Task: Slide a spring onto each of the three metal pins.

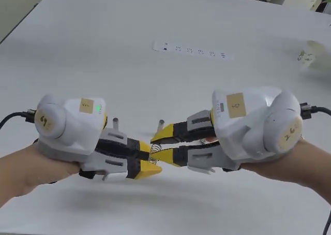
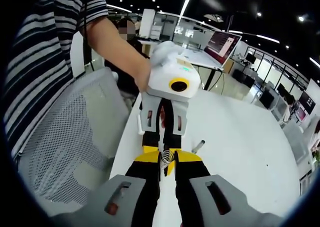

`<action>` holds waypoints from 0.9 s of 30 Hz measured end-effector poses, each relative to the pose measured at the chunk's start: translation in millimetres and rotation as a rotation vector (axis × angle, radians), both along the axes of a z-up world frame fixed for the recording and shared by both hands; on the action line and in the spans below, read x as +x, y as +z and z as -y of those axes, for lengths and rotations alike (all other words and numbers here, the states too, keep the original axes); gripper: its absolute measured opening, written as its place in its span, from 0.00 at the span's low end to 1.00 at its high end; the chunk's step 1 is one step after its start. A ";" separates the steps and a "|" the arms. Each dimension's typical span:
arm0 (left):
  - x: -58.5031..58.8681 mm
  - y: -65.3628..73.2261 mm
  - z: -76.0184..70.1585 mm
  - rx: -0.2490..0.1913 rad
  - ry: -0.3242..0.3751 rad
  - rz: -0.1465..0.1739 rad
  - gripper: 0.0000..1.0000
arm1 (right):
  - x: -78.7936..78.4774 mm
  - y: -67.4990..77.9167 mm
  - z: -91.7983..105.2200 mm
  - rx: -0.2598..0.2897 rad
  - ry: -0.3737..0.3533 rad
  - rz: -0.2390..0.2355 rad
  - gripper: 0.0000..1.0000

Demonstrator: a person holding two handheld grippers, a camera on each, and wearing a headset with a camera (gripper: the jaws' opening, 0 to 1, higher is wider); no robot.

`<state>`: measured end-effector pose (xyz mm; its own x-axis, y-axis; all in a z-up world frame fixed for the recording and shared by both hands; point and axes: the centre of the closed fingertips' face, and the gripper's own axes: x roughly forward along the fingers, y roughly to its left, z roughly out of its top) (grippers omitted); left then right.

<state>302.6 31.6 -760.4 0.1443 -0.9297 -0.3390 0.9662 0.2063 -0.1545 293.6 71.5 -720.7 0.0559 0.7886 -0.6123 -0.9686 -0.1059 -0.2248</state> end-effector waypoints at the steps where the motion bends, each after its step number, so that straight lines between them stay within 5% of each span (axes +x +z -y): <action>1: 0.4 0.0 -0.2 0.000 0.002 0.001 0.02 | 0.2 0.2 0.2 0.000 -0.001 0.001 0.07; 27: -1.1 -3.7 -6.0 0.021 0.041 -0.032 0.14 | 1.9 0.7 0.7 -0.037 0.020 0.048 0.07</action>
<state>301.5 37.7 -764.0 0.1710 -0.9159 -0.3632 0.9514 0.2493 -0.1808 295.5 70.7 -720.0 0.0709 0.7669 -0.6378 -0.9544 -0.1336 -0.2668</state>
